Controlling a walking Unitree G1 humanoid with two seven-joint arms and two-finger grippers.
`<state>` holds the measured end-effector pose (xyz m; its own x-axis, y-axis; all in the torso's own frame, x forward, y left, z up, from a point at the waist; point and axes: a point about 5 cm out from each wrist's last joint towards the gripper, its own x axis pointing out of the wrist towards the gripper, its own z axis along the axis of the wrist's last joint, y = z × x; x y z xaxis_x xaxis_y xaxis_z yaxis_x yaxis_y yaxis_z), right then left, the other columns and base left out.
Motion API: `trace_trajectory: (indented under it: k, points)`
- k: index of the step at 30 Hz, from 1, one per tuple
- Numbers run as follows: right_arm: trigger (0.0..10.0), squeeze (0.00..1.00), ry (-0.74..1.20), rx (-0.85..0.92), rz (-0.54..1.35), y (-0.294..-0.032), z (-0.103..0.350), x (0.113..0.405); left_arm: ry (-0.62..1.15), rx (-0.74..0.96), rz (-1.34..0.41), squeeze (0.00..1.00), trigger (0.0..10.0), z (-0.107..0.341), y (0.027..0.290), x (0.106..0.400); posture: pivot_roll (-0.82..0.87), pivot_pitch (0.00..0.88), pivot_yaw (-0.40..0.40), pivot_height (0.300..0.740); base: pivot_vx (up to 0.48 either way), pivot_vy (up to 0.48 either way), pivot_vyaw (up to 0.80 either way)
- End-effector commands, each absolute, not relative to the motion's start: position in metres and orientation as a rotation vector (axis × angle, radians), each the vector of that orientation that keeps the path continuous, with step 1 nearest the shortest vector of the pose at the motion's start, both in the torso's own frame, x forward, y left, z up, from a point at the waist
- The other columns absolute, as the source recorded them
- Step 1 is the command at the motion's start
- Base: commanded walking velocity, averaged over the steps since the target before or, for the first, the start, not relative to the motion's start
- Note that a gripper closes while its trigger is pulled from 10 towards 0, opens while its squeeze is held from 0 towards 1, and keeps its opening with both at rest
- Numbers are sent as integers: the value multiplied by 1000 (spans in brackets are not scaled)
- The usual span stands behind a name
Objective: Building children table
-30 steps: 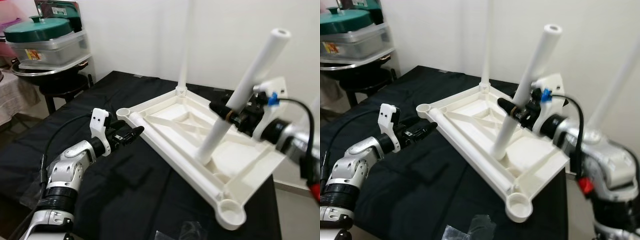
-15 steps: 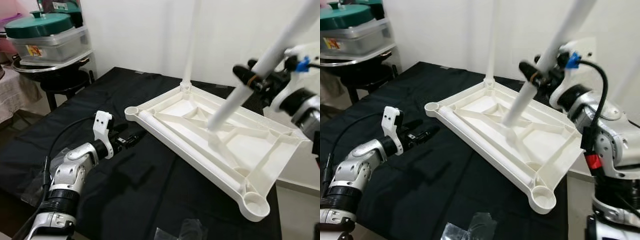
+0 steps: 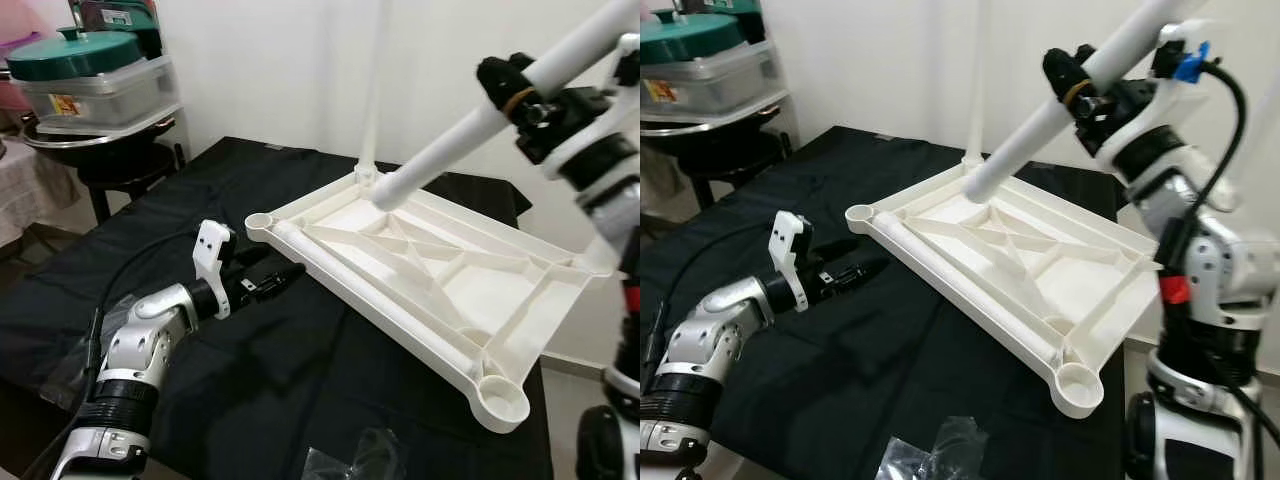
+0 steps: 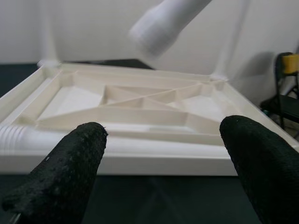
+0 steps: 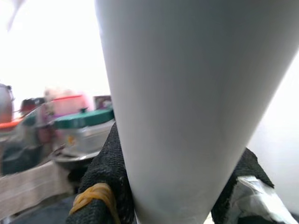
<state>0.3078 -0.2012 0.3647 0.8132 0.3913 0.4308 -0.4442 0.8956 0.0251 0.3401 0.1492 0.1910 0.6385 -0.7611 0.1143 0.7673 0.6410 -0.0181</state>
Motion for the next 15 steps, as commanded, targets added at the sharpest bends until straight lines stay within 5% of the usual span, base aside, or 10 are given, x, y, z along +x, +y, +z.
trace_trajectory:
  k: [1, 2, 3, 15]
  points:
    - [10000, 0, -454, 140, 478, -194, 369, 308, -111, -43, -892, 620, 10000, 195, 151, 340, 6, 0, -20, 740, 0, 0, 0]
    - [10000, 0, -437, 166, 499, -186, 365, 310, -127, -18, -907, 204, 10000, 200, 148, 341, 6, 0, -20, 740, 0, 0, 0]
    - [10000, 0, -414, 193, 527, -176, 359, 313, -149, 22, -909, 0, 10000, 206, 146, 343, 8, 0, -18, 740, 0, 0, 0]
    - [10000, 0, -288, 275, 605, -148, 335, 326, -208, 298, -947, 0, 10000, 213, 133, 347, 13, 0, -24, 740, 0, 0, 0]
